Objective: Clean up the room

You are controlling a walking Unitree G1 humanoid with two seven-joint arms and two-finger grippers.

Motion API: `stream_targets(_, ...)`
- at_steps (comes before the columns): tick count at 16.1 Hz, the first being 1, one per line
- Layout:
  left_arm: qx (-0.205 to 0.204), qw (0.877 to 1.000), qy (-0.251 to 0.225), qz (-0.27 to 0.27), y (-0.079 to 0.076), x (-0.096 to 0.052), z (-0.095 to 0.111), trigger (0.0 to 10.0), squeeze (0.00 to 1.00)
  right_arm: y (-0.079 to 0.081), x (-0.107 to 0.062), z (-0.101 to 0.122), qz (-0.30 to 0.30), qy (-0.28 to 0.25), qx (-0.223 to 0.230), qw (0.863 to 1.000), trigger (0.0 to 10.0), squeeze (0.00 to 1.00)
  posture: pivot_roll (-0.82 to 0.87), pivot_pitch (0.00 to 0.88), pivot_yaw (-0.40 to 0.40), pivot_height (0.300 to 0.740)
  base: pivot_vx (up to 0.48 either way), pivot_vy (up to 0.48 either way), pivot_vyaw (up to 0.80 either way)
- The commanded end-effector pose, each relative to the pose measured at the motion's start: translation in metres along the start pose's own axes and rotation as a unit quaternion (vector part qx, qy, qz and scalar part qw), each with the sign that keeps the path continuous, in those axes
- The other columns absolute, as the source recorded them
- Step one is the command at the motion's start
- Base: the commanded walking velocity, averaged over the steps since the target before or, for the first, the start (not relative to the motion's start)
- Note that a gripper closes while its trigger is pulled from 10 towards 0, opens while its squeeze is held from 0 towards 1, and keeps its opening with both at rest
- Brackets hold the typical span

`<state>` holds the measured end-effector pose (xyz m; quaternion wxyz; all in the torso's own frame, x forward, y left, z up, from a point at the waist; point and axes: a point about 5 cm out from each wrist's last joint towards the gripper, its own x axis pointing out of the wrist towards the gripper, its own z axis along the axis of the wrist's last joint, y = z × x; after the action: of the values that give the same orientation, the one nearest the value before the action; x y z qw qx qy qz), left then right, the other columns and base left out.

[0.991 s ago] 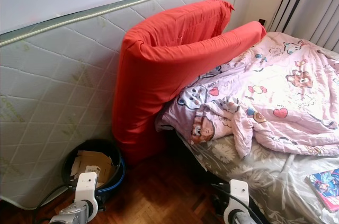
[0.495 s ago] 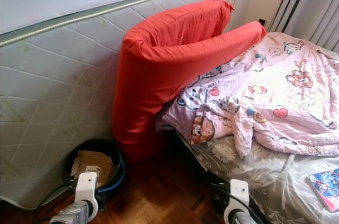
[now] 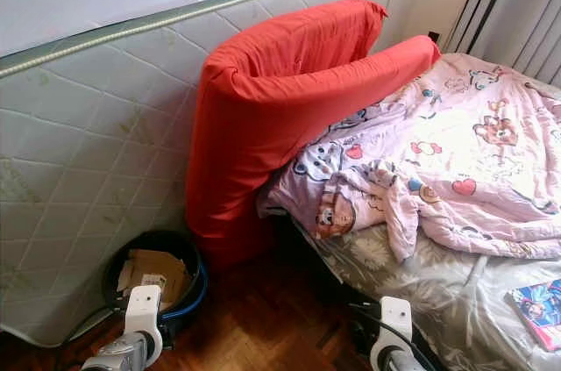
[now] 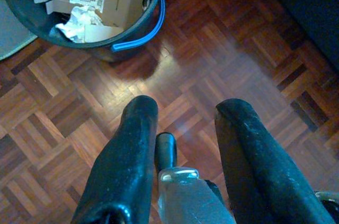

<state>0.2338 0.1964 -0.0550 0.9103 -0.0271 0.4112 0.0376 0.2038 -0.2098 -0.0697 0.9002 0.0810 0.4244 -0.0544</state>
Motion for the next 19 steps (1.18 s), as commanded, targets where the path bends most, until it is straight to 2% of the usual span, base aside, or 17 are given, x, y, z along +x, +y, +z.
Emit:
stream_targets(1,-0.007,1.000,0.003,-0.002,0.0001,0.0002,0.0007,10.0,0.00,-0.0011,0.0005,0.0048,-0.003,-0.006,-0.004,1.000,10.0,0.00,0.00,0.000,-0.047,0.740,0.000,0.000,0.00)
stream_targets(4,-0.007,1.000,0.003,-0.002,0.0003,0.0002,0.0007,10.0,0.00,-0.0009,0.0006,0.0045,-0.003,-0.005,-0.002,1.000,10.0,0.00,0.00,0.000,-0.047,0.740,0.000,0.000,0.00)
stream_targets(19,-0.009,1.000,0.002,-0.003,0.0003,0.0003,0.0017,10.0,0.00,-0.0009,0.0007,0.0049,-0.007,-0.006,0.004,1.000,10.0,0.00,-0.01,0.000,-0.048,0.740,0.258,0.000,-0.03)
